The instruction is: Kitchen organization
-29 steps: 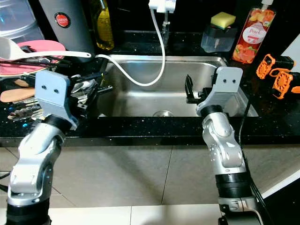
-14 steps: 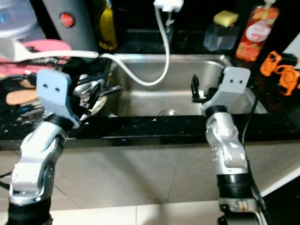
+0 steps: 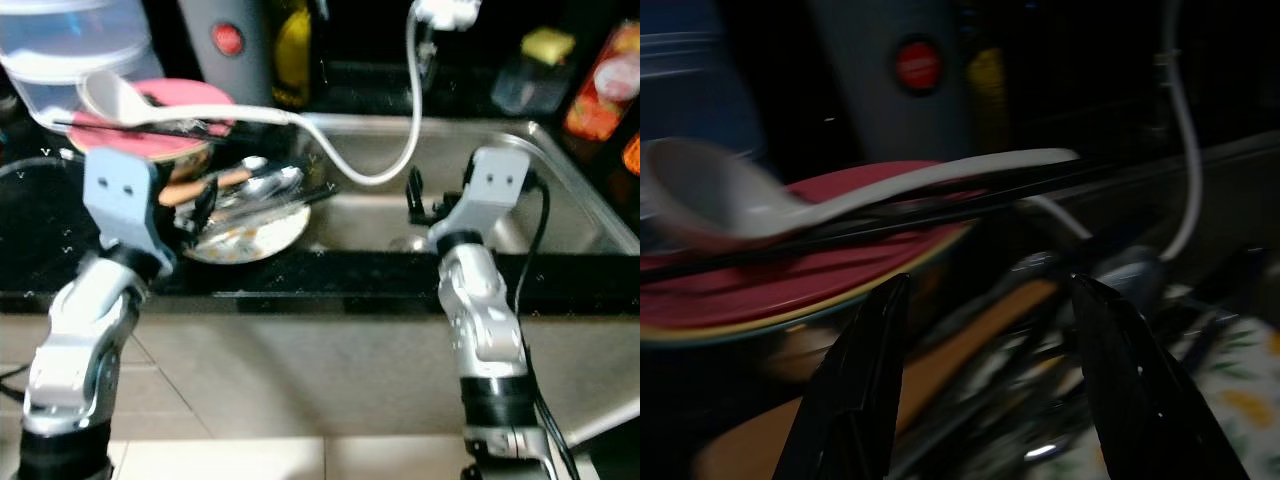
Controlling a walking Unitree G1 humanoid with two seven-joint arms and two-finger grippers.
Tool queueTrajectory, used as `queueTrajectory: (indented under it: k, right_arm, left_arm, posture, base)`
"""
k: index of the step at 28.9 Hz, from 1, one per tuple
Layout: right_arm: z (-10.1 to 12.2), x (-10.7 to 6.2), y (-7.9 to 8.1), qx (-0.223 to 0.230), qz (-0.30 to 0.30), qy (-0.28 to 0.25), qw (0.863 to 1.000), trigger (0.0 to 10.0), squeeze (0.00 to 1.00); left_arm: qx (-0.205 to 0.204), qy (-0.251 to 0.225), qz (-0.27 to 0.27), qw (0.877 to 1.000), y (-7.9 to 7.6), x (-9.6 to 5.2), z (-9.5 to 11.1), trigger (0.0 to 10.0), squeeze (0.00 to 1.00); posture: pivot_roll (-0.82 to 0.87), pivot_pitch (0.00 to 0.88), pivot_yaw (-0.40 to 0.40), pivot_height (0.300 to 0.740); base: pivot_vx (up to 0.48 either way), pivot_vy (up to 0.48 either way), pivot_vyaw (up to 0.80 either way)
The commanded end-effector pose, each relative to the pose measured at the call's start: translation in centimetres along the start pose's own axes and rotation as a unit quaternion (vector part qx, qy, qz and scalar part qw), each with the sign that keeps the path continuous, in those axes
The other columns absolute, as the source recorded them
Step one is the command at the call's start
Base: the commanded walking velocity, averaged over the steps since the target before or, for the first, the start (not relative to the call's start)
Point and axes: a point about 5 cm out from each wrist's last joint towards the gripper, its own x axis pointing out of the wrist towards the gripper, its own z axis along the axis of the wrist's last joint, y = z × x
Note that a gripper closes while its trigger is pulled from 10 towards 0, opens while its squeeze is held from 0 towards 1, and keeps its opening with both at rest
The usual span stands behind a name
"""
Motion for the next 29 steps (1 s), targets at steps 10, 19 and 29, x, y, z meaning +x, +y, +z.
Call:
queueTrajectory:
  k: [10,19,29]
  right_arm:
    - [0.0,-0.1,-0.2,-0.006,-0.003,0.003,1.000,10.0,0.00]
    - [0.4,0.1,-0.4,-0.032,0.000,0.004,0.999,10.0,0.00]
    - [0.7,0.2,-0.7,-0.037,-0.004,0.003,0.999,10.0,0.00]
  left_arm:
    - [0.026,0.025,-0.020,0.999,-0.3,0.1,-0.5,10.0,0.00]
    - [0.009,0.079,-0.076,0.994,1.2,0.8,0.8,10.0,0.00]
    - [-0.044,0.124,-0.139,0.982,2.3,0.8,0.2,10.0,0.00]
  posture:
    - [0.10,0.000,-0.034,0.740]
    - [0.10,0.000,-0.037,0.740]
    - [0.11,0.003,-0.041,0.740]
  base:
    - [0.000,0.000,0.00]
    - [0.000,0.000,0.00]
    - [0.000,0.000,0.00]
